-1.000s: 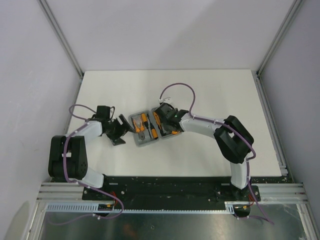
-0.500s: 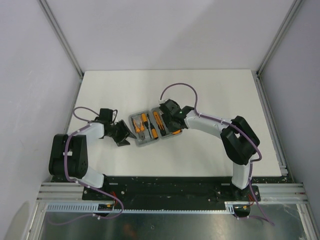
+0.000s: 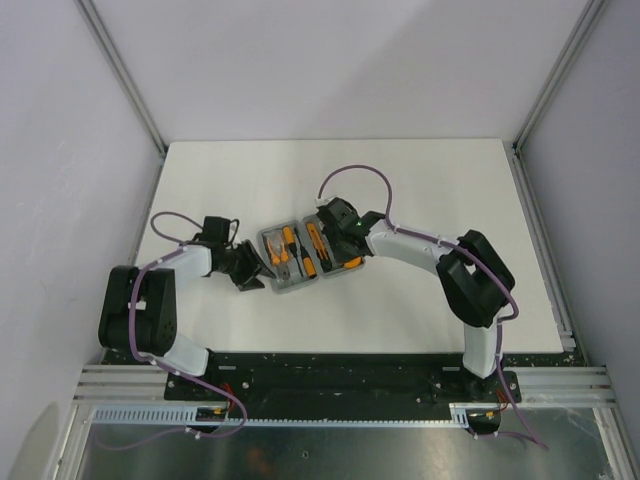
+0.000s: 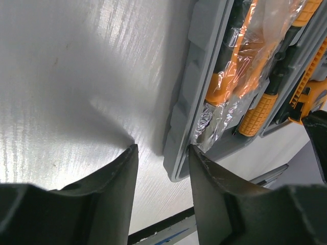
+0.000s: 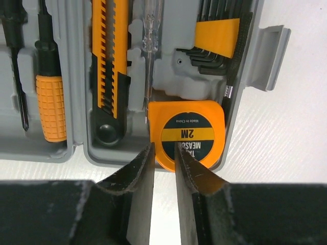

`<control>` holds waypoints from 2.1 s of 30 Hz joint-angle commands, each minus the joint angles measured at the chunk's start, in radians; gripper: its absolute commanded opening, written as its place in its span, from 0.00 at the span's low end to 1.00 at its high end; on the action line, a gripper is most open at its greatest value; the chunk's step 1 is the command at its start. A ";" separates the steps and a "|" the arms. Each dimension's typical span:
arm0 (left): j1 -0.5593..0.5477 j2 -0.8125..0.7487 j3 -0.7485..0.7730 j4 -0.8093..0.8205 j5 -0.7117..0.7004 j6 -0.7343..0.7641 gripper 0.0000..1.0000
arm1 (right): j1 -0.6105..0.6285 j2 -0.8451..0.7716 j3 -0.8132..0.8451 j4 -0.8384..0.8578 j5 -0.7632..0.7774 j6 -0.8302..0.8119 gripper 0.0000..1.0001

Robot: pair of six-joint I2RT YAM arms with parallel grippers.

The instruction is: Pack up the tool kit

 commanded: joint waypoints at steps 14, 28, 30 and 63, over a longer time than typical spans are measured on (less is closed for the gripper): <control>-0.016 0.081 -0.015 -0.012 0.030 0.034 0.41 | -0.004 0.117 -0.145 0.064 -0.042 0.116 0.26; -0.017 0.062 -0.013 -0.013 0.018 0.035 0.43 | -0.054 -0.008 0.136 -0.020 0.021 0.062 0.54; -0.016 0.059 -0.011 -0.013 0.017 0.035 0.43 | -0.057 -0.005 0.170 -0.062 0.010 0.057 0.60; -0.016 0.091 0.003 -0.014 0.018 0.049 0.45 | -0.092 0.161 0.262 -0.327 -0.174 0.176 0.70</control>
